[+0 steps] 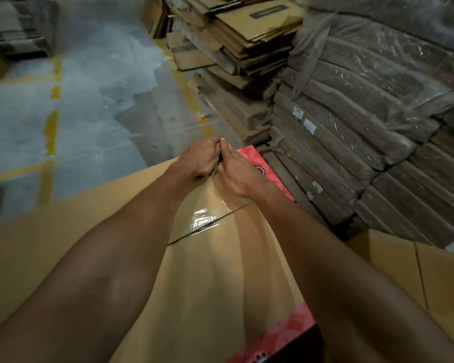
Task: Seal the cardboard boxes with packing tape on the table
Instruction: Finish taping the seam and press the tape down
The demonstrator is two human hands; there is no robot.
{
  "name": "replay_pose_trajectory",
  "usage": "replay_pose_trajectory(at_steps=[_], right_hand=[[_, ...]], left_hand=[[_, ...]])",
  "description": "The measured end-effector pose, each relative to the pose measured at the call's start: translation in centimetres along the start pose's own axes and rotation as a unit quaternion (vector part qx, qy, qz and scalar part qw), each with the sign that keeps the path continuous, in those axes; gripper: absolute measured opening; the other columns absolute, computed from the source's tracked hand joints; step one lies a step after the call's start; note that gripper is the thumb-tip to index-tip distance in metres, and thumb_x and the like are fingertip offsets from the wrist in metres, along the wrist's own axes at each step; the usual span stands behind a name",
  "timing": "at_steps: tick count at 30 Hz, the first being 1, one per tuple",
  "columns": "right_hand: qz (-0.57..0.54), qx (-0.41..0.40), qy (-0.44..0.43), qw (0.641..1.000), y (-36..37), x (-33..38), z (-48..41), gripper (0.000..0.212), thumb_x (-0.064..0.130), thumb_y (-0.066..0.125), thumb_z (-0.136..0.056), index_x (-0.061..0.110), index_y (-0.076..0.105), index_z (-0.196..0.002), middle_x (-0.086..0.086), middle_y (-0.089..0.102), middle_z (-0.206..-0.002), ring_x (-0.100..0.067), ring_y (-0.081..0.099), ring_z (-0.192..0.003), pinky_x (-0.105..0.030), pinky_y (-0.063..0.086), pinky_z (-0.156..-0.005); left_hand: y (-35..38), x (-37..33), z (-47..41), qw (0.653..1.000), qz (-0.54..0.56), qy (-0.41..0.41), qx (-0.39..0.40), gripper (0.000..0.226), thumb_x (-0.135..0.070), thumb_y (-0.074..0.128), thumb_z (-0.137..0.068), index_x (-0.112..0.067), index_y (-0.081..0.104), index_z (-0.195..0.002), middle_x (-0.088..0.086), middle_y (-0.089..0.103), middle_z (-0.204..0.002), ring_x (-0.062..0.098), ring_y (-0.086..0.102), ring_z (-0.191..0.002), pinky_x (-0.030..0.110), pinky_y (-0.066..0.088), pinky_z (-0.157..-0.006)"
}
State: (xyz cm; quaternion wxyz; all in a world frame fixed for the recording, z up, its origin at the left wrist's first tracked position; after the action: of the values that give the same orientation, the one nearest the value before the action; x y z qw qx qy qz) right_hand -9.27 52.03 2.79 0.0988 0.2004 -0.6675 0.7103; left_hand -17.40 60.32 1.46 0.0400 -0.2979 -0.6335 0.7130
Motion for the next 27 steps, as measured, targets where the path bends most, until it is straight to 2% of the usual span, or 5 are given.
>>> replay_pose_trajectory(at_steps=[5,11,17,23,27], right_hand=[[0.023,0.001,-0.003,1.000,0.1,0.3,1.0,0.064,0.022,0.033,-0.108,-0.004,0.002,-0.158,-0.018,0.004,-0.169,-0.024,0.009,-0.156,-0.026,0.005,-0.116],[0.057,-0.006,0.005,0.998,0.4,-0.4,4.2,0.063,0.037,0.027,-0.109,0.005,0.008,-0.161,-0.011,0.002,-0.170,-0.019,0.003,-0.157,-0.035,0.007,-0.127],[0.089,-0.007,0.040,0.995,1.5,-1.4,9.5,0.065,0.048,0.018,-0.107,0.016,0.005,-0.162,0.000,-0.003,-0.171,-0.013,-0.003,-0.157,-0.036,0.001,-0.125],[0.102,-0.006,0.034,0.994,1.6,-1.4,10.4,0.065,0.047,0.017,-0.107,0.015,0.003,-0.162,-0.001,-0.003,-0.171,-0.014,-0.003,-0.157,-0.043,0.007,-0.127],[0.101,0.003,0.032,0.994,1.7,-1.5,10.6,0.063,0.042,0.018,-0.108,0.012,0.003,-0.162,-0.003,-0.002,-0.171,-0.015,-0.001,-0.157,-0.044,0.010,-0.127]], left_hand=[[-0.1,-0.1,0.0,1.000,-0.005,-0.001,0.000,0.027,-0.045,0.023,-0.104,-0.037,0.047,-0.094,0.009,0.067,-0.115,0.036,0.061,-0.104,0.052,0.049,-0.091],[0.2,0.0,-0.3,0.999,-0.045,-0.026,0.004,0.045,-0.054,0.014,-0.102,-0.040,0.050,-0.123,0.011,0.062,-0.132,0.038,0.058,-0.118,0.052,0.042,-0.097],[0.4,-0.7,0.4,0.994,-0.094,-0.055,0.006,0.051,-0.050,0.012,-0.104,-0.043,0.035,-0.149,0.005,0.042,-0.156,0.033,0.042,-0.139,0.056,0.025,-0.114],[1.8,-4.4,6.0,0.986,-0.144,0.087,0.016,0.061,-0.044,0.013,-0.107,-0.019,0.001,-0.161,0.002,-0.002,-0.168,0.022,-0.003,-0.155,0.045,0.001,-0.125],[3.1,-5.0,9.8,0.978,-0.165,0.124,0.014,0.058,-0.041,0.014,-0.107,-0.023,0.001,-0.161,-0.006,0.000,-0.168,0.016,0.001,-0.155,0.042,0.008,-0.124]])
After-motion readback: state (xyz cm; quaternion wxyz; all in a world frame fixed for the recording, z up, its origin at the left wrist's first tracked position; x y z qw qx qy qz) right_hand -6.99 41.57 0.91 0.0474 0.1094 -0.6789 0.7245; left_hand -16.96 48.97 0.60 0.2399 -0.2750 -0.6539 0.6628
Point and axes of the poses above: each hand's wrist, its own z-axis away from the middle knuckle, its own y-axis out of the palm, x = y × z, the point moved 7 cm from there along -z, towards the middle knuckle
